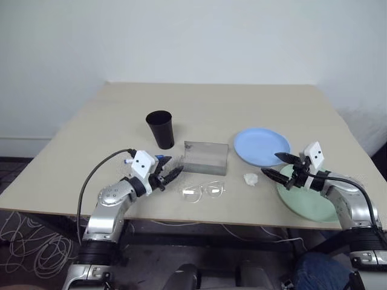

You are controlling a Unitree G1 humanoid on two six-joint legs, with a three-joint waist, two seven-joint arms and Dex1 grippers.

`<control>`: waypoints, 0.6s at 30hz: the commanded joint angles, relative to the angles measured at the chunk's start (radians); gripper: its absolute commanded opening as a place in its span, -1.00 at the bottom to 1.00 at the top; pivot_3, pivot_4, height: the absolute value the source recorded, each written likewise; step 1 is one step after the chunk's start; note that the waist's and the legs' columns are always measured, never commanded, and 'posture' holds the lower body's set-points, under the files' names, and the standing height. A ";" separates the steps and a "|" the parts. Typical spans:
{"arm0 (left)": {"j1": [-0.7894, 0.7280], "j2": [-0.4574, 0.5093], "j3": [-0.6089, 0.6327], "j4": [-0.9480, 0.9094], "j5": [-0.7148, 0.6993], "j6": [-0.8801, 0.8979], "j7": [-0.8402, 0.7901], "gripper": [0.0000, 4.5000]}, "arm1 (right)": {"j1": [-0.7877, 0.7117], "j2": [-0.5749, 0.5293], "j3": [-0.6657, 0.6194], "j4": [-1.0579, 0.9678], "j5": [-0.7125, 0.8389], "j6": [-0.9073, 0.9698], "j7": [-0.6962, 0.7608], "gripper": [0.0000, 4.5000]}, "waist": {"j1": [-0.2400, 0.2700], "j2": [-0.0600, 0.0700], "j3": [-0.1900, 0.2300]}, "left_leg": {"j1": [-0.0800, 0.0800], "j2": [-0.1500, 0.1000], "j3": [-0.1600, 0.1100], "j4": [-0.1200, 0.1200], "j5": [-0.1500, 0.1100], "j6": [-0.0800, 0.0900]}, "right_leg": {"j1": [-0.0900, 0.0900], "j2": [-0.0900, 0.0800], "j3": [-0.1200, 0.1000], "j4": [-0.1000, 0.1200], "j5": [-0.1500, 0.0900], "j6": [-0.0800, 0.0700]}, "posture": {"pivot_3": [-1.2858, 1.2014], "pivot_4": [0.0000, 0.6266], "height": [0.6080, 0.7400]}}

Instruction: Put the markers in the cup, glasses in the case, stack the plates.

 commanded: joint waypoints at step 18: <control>-0.010 0.022 0.011 -0.056 -0.019 -0.005 -0.026 0.21 | -0.023 0.003 -0.016 -0.050 0.011 -0.002 -0.016 0.98 | 0.000 0.000 0.000 | -0.001 0.000 0.000 0.003 -0.001 0.000 | 0.000 0.000 0.000 0.000 0.000 0.000 | 0.03 -1.00 1.00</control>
